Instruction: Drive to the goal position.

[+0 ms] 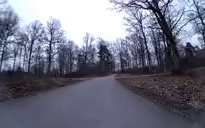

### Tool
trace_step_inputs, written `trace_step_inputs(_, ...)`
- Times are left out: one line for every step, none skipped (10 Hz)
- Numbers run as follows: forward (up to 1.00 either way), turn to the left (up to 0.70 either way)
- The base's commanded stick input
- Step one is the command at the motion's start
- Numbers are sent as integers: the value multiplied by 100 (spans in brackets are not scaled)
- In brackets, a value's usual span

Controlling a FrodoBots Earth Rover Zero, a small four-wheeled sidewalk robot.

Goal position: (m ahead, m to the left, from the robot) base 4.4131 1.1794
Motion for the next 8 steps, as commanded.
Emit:
trace_step_inputs(85,0)
trace_step_inputs(85,0)
trace_step_inputs(85,0)
trace_step_inputs(85,0)
trace_step_inputs(85,0)
trace_step_inputs(85,0)
trace_step_inputs(85,0)
trace_step_inputs(85,0)
